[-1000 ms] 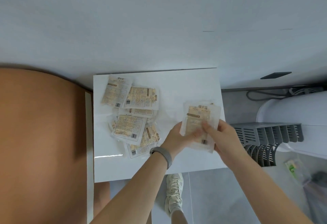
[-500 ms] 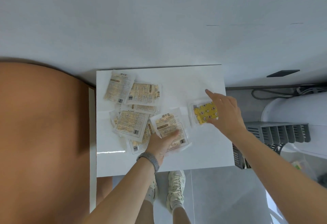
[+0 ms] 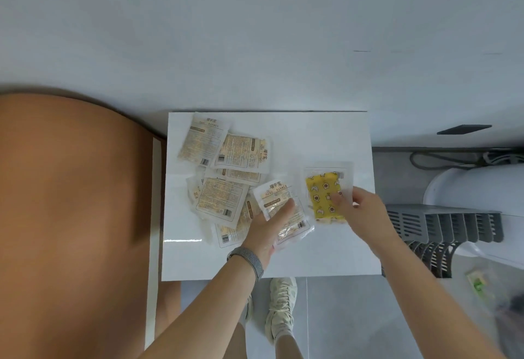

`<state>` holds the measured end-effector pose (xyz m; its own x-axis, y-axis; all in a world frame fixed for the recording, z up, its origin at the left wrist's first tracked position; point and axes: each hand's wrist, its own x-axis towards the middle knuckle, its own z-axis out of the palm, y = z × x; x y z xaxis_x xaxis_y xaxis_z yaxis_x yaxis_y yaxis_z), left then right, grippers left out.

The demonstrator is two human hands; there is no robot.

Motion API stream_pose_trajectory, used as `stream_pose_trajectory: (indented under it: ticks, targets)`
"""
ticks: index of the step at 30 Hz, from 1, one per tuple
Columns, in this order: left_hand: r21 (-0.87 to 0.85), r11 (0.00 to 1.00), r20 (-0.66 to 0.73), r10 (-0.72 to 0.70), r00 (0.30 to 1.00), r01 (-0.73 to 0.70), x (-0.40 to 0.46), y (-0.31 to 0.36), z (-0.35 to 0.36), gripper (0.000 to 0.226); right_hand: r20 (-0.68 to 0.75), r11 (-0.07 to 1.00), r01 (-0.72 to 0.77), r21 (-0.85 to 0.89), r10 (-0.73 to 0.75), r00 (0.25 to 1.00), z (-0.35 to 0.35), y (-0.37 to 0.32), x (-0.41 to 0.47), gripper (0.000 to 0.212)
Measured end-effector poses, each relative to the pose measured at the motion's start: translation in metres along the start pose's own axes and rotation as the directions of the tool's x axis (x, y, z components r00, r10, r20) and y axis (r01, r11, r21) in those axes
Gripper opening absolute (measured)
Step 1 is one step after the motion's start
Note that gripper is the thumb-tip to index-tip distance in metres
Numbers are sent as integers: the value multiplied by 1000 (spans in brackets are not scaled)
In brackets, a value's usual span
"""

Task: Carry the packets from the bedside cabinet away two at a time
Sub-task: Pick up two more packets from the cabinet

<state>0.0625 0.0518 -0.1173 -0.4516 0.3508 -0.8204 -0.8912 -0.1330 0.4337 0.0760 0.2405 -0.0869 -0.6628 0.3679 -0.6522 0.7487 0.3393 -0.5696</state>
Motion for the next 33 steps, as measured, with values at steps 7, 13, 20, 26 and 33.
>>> stream_pose_trajectory:
  ticks: [7, 13, 20, 26, 33]
  targets:
    - [72, 997, -49, -24, 998, 28, -11, 11, -13, 88, 67, 967, -28, 254, 11, 998, 51, -30, -57, 5]
    - [-3, 992, -141, 121, 983, -122, -33, 39, -56, 17, -67, 990, 66, 125, -58, 996, 66, -68, -42, 13]
    - [-132, 962, -311, 188, 932, -238, -52, 67, -116, 34, 41, 783, 525, -334, -545, 838, 110, -130, 19, 39]
    - [-167, 955, -346, 175, 922, -244, -55, 69, -135, 28, 348, 560, 438, -703, -266, 899, 140, -139, 63, 77]
    - [-206, 951, -346, 148, 927, -229, -52, 65, -144, 34, 183, 583, 314, -750, -273, 945, 132, -115, 55, 89]
